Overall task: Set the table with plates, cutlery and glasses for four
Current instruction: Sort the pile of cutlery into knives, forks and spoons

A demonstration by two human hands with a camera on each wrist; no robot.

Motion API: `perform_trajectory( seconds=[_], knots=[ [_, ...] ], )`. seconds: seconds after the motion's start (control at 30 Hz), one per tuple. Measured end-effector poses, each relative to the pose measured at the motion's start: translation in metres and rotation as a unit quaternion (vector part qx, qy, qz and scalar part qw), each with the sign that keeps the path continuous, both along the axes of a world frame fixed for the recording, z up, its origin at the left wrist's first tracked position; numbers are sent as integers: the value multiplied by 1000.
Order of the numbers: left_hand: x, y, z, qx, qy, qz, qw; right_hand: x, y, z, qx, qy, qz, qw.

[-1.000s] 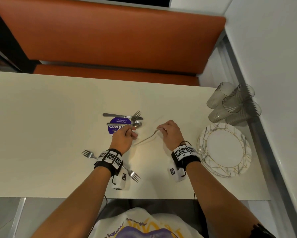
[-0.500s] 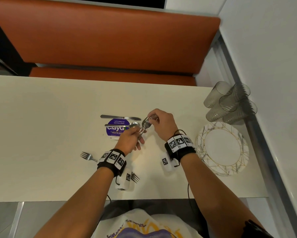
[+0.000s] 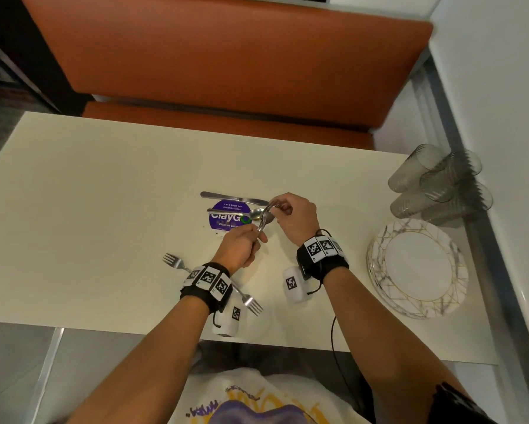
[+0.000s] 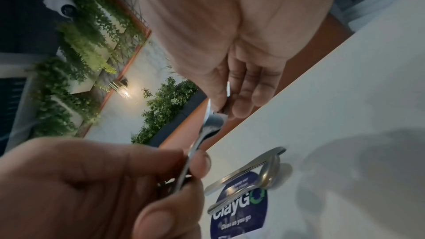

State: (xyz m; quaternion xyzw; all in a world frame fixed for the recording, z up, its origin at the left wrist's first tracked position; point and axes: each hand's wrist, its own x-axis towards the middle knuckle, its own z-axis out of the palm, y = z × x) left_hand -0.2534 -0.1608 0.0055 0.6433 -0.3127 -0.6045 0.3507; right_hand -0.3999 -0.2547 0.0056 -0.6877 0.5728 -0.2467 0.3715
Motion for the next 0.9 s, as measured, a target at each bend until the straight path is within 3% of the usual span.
perform_trajectory(
  seconds=[0.33, 0.5, 0.73, 0.9],
  knots=[
    [68, 40, -3, 15, -26, 23, 999, 72, 28, -3, 62, -36, 36, 997],
    [122, 64, -20, 9, -107, 24, 994, 114, 60, -13, 114, -45, 44, 992],
    [182, 94, -43, -8, -165, 13, 986, 118, 112, -55, 142, 127, 37, 981],
    [198, 100, -48, 14, -148, 3, 989, 99, 137, -64, 159, 294, 49, 941]
  ],
)
